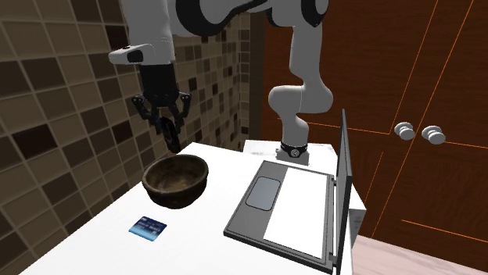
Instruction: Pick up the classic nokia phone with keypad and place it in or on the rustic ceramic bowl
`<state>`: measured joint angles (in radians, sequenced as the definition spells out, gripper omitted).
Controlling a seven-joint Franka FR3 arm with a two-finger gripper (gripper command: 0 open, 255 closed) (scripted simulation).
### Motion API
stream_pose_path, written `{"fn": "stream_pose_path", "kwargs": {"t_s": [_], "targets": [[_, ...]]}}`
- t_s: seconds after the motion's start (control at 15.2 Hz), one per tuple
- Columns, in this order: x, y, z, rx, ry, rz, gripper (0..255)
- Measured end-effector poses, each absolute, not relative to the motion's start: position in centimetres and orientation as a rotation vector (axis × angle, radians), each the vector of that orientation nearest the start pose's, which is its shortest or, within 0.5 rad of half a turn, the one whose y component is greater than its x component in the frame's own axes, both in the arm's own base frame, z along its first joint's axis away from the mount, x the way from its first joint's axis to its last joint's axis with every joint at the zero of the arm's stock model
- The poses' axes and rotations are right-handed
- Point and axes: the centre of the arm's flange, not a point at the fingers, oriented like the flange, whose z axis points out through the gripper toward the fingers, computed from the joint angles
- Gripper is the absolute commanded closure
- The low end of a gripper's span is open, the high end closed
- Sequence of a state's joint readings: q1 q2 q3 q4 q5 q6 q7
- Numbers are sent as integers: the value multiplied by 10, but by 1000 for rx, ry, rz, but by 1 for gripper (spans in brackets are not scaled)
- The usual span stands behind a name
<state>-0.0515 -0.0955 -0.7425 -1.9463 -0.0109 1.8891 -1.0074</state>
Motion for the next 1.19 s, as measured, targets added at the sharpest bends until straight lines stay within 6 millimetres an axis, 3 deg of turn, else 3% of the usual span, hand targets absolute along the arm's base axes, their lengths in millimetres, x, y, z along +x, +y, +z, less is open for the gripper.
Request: {"fn": "stream_pose_path", "kwargs": {"t_s": [0.66, 1.12, 1.19], "targets": [[371, -395, 458, -3099, -340, -79, 255], [370, -394, 452, -3099, -340, -80, 255], [370, -394, 452, -3099, -340, -80, 0]]}}
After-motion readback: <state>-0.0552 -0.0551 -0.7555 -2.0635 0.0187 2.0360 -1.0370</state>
